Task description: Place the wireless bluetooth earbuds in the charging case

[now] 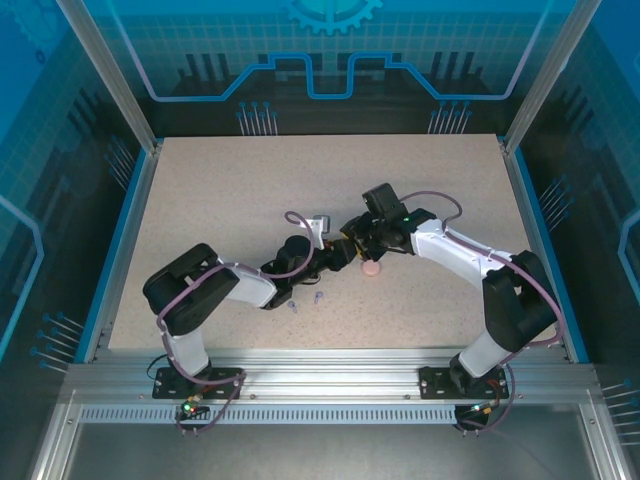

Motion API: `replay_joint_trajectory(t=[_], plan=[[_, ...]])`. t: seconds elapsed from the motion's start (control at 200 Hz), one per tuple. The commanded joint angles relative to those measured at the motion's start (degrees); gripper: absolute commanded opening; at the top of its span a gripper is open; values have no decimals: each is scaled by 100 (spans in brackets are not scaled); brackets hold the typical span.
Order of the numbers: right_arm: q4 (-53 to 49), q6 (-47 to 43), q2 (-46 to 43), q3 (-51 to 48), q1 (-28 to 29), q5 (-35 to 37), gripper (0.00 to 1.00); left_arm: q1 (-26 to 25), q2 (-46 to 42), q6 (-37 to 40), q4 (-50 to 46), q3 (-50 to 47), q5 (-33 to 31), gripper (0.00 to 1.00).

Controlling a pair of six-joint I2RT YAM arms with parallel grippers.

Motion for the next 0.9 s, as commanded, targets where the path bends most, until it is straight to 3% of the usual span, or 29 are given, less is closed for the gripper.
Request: replay_joint_trajectory(t=[0.0, 0.23, 0.59, 0.675, 0.795, 0.895], plan=[[-52, 15, 21, 55, -76, -165, 39, -25, 74, -83, 336, 195, -227, 39], [-11, 11, -14, -15, -95, -185, 39, -20, 96, -93, 352, 225, -286, 20], [-11, 18, -91, -49, -99, -178, 40, -24, 76, -127, 366, 225, -332, 9], [16, 43, -102, -59, -105, -184, 41, -23, 85, -191, 428, 206, -384, 2], [67, 92, -136, -80, -103, -199, 48, -20, 55, -293, 522, 183, -396, 0], [86, 58, -219, -92, -172, -204, 66, -19, -34, -293, 435, 168, -370, 0]])
